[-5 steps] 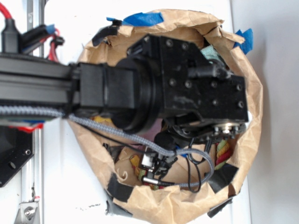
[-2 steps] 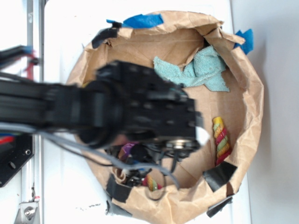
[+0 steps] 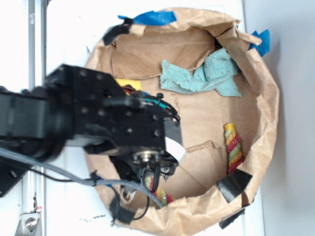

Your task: Grab the multicolored rope.

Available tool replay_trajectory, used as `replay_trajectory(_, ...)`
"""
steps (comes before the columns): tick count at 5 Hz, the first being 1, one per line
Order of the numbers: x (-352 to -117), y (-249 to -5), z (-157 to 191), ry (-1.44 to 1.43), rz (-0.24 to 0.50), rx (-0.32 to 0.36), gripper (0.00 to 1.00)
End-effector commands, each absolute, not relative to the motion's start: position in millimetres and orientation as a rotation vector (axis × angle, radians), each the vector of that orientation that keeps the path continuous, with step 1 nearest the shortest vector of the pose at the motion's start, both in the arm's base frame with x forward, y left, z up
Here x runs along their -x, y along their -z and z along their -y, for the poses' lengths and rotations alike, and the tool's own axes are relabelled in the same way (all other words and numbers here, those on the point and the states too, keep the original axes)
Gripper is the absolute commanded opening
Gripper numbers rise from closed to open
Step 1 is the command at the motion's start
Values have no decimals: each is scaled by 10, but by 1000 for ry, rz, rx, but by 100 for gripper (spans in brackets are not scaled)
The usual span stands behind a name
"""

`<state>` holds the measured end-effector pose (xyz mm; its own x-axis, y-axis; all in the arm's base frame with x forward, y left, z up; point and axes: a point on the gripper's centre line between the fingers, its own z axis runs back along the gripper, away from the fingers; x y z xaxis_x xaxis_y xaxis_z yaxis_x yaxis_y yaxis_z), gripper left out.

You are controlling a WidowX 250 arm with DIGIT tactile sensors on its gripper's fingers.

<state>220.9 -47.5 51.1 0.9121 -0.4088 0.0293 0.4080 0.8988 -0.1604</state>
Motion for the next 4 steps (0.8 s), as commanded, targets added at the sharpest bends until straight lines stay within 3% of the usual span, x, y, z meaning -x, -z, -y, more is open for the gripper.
replay_trajectory(1,-2222,-663,701,376,118,181,100)
replay_trajectory(3,-2421,-594,771,321,113,185,100)
replay_trajectory(4,-2387,-590,851,347,94,198,100)
